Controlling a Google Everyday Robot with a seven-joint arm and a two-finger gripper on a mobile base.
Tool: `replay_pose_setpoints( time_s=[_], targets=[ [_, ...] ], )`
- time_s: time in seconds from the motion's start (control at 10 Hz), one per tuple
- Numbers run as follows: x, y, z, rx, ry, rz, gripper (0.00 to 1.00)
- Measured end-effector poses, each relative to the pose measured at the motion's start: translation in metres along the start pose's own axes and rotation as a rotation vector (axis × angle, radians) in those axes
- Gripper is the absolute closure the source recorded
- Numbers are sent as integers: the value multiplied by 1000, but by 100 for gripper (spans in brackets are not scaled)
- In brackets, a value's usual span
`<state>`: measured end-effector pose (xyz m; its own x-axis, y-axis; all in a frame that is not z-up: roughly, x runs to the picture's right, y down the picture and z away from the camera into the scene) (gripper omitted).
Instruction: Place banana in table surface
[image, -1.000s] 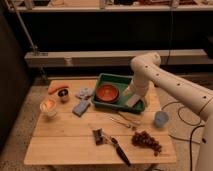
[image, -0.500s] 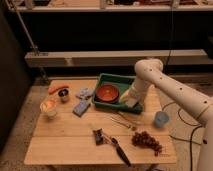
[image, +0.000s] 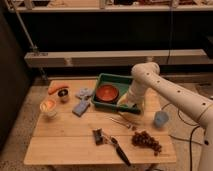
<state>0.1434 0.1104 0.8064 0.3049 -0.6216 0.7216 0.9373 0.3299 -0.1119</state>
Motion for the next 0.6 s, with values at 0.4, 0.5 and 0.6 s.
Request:
replay_pose_setpoints(
  time_s=[0.4, 0.5, 0.6],
  targets=[
    [-4, 2, 19, -69, 24, -3, 20],
    [-5, -1, 25, -81, 29, -6, 20],
    [-5, 1, 28, -89, 29, -5, 20]
  ],
)
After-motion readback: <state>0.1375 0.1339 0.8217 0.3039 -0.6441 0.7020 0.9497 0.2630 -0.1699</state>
